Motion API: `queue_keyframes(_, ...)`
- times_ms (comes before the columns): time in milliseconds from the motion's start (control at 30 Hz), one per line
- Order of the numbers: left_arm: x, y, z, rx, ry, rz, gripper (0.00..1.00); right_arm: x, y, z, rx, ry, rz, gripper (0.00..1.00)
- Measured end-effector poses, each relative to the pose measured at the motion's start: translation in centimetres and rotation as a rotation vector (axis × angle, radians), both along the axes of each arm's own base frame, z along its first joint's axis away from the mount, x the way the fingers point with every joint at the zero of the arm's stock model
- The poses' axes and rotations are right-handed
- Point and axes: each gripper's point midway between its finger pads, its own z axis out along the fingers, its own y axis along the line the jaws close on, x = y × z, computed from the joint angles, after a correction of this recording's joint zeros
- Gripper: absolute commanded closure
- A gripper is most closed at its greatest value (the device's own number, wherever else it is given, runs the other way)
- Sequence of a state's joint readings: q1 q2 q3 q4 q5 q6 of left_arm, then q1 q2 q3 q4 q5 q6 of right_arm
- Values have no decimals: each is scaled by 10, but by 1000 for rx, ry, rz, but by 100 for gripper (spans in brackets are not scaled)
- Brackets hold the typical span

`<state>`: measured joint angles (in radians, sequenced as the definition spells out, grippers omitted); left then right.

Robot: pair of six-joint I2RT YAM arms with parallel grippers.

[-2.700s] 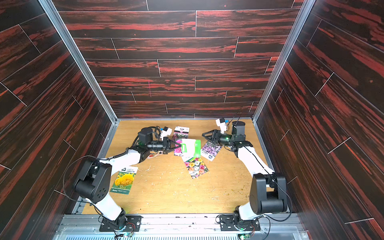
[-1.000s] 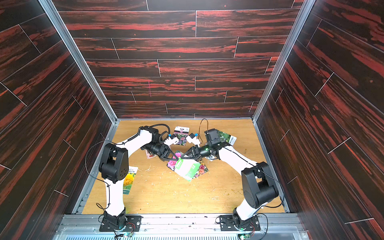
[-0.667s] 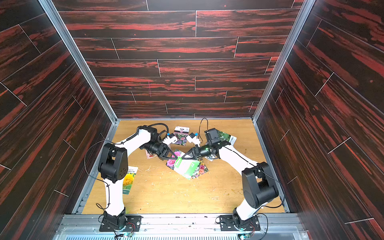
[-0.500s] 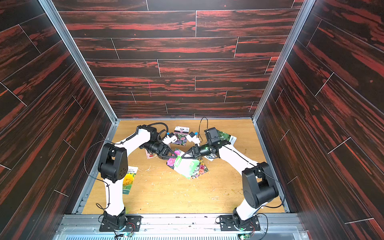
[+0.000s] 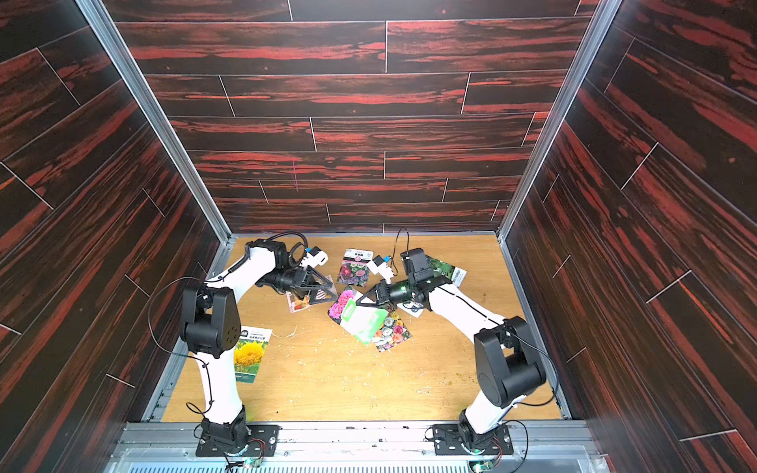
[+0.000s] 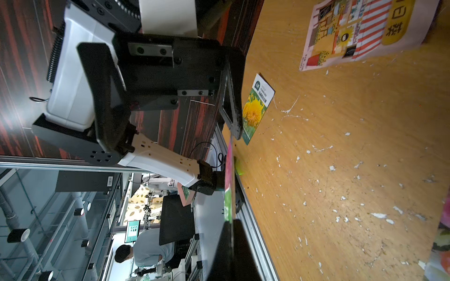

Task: Arrange the seed packets in a row
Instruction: Place the seed packet at the center of the board.

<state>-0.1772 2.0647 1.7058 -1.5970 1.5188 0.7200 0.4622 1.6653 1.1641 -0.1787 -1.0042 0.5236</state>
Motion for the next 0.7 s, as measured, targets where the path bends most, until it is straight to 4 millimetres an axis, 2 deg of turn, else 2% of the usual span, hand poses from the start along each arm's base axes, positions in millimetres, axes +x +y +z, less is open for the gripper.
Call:
queue_keyframes(167,12,9,4,4,16,32,0,18,17,0,-5,2,-8,100)
queue_keyframes(333,48,10,20,-10,-84,49,0,35,37,4,6,-5,1,100)
queue_keyframes(467,68,8,52,-13,-307,39,0,43,44,12,13,-16,4,100)
queue_keyframes(600,80,7,107,12,-568,44,0,48,46,24,18,-37,-2,100)
queue_keyframes(633,82,7,112,65,-585,51,0,48,46,25,19,-40,-3,100)
queue_keyframes(700,91,8,106,213,-595,89,0,49,47,24,14,-37,-11,100)
